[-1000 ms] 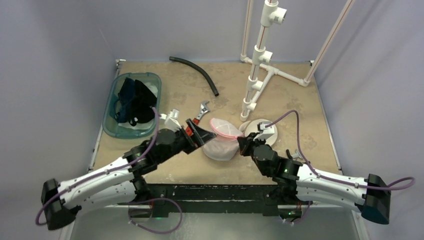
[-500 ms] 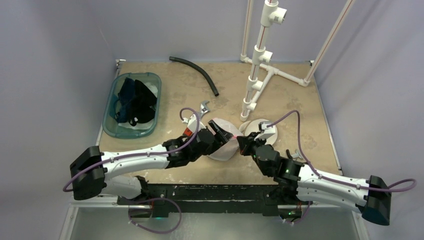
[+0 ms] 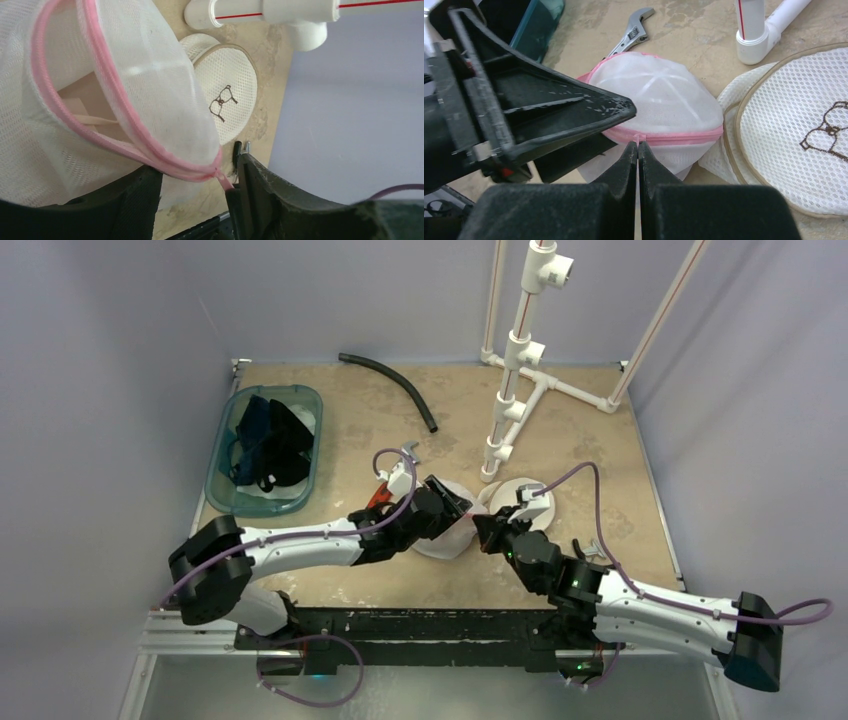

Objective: Unzip the laundry bag and remove the bra
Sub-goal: Unzip the laundry bag at the center of the board.

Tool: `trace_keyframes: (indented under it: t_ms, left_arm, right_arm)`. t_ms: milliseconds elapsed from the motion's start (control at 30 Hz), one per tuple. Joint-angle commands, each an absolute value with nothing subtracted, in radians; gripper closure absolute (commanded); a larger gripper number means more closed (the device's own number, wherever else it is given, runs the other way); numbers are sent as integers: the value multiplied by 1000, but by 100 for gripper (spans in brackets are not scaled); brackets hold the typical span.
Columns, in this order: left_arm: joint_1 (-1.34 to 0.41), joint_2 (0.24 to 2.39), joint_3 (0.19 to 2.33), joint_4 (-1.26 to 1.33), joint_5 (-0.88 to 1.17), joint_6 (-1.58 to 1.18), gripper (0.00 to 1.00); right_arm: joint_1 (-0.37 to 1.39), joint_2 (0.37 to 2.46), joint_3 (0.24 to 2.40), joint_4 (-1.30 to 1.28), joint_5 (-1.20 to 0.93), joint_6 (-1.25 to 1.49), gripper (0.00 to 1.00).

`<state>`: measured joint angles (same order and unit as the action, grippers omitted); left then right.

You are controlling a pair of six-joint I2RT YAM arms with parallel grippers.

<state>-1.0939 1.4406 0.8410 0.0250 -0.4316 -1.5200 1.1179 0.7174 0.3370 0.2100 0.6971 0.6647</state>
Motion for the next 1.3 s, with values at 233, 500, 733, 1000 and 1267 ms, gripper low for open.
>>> trace_keyframes:
  t_ms: [233,500,733,1000,1267]
  left_arm:
    - [-1022,1445,832,87,-364,-1498,100]
    - [-916,1230,717,99,-226,-1397,100]
    - [-773,1053,653,41,-18,-1261,100]
    - [-608,898,580,-77,133,-1179,100]
    - [-461,844,585,-199,208,-1092,100]
  right_arm:
    - [1117,672,322,272,676,613,100]
    - [1118,722,322,271,690,638,100]
    - [1117,801,333,337,687,645,100]
    - [1117,925,373,408,705,637,100]
    - [1118,916,376,395,720,633,100]
